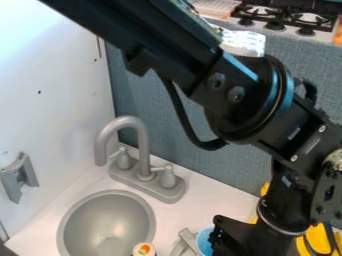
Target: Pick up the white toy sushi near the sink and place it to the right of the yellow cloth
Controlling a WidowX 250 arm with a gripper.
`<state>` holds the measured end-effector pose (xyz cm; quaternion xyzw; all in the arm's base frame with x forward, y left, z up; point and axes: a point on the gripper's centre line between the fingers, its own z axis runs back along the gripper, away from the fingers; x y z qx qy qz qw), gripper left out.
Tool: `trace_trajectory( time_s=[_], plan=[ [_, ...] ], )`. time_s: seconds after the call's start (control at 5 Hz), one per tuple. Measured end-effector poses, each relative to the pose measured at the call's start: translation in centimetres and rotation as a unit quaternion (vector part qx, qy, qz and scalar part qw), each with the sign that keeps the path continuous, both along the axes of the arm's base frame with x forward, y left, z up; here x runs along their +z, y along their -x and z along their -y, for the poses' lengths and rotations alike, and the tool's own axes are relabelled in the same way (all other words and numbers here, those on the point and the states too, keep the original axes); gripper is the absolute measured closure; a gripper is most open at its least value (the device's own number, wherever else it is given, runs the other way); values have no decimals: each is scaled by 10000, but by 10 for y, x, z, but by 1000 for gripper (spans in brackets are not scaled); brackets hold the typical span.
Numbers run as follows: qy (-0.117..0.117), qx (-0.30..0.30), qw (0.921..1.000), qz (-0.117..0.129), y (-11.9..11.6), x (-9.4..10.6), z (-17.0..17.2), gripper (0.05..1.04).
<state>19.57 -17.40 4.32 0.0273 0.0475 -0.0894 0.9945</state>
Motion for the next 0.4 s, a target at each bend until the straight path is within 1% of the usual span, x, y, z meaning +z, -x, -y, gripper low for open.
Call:
trace_trajectory(
  time_s=[0.2, 0.4],
  plan=[
    [-87, 8, 9999, -97, 4, -6, -3, 81],
    [-343, 278, 9987, -254, 9, -21, -35, 81]
  ],
)
